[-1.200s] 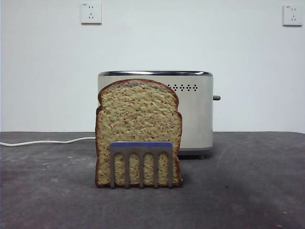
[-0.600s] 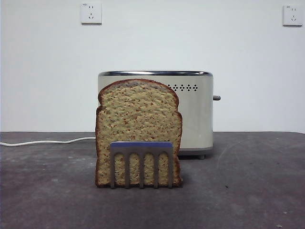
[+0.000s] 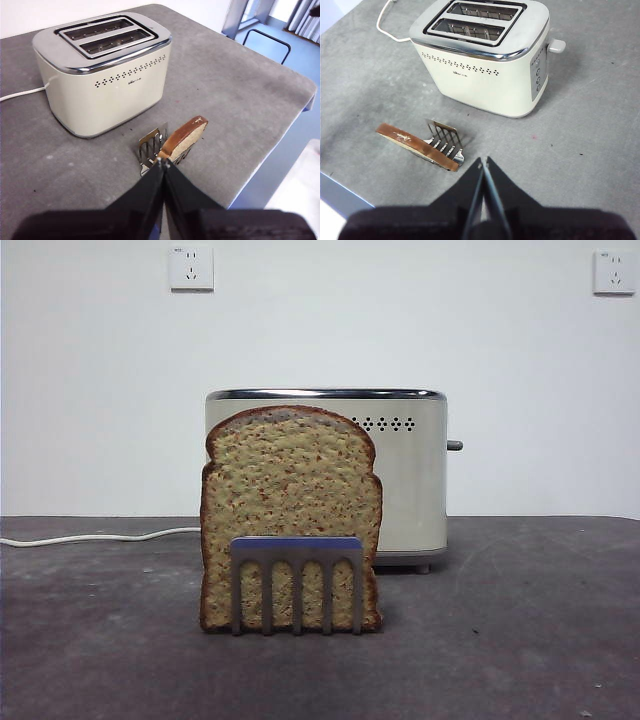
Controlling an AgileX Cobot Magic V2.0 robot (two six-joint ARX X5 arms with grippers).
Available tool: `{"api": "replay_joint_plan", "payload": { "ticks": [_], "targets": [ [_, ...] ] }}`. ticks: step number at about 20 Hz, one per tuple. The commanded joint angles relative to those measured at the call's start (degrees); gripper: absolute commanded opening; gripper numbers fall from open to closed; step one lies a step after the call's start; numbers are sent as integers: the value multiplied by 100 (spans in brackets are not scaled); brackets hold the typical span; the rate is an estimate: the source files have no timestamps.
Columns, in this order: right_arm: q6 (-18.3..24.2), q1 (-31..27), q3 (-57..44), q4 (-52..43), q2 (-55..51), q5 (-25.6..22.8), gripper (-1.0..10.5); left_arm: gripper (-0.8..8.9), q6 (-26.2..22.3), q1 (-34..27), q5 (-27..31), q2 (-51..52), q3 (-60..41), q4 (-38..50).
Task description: Pick up a slice of bread from the rack,put the bread on the toaster,press the button
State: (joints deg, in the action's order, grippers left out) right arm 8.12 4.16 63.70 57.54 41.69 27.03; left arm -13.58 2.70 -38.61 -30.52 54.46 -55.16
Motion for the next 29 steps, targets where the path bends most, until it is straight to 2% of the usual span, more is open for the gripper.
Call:
{"api": "replay_joint_plan", "payload": {
  "ticks": [1,2,3,5,6,9,14,22,26,29],
  "targets": [
    [55,11,2,0,-7,9,-12,3,-146,46,-44,0,15,-13],
    [55,11,2,0,-7,9,-12,50,-149,59,-42,-2,15,-4],
    [55,11,2,0,-7,9,-12,189,-149,72,-44,-7,15,11],
    [55,11,2,2,-7,9,-12,563,-155,122,-44,-7,26,26],
    [55,11,2,2,-7,9,-12,604,-170,177,-44,-9,46,66],
    [55,11,2,2,13,9,-12,601,-330,400,-44,-181,236,87],
    [57,11,2,2,44,11,-12,601,-691,1080,13,-1117,968,-35],
    [59,11,2,2,186,9,-12,601,-1530,2802,1423,-2999,2048,-107],
    [59,11,2,2,258,9,-12,601,-2035,3510,2223,-3805,2103,114],
    [59,11,2,2,269,9,-12,596,-2124,3864,2498,-4376,2103,315]
  ]
}}
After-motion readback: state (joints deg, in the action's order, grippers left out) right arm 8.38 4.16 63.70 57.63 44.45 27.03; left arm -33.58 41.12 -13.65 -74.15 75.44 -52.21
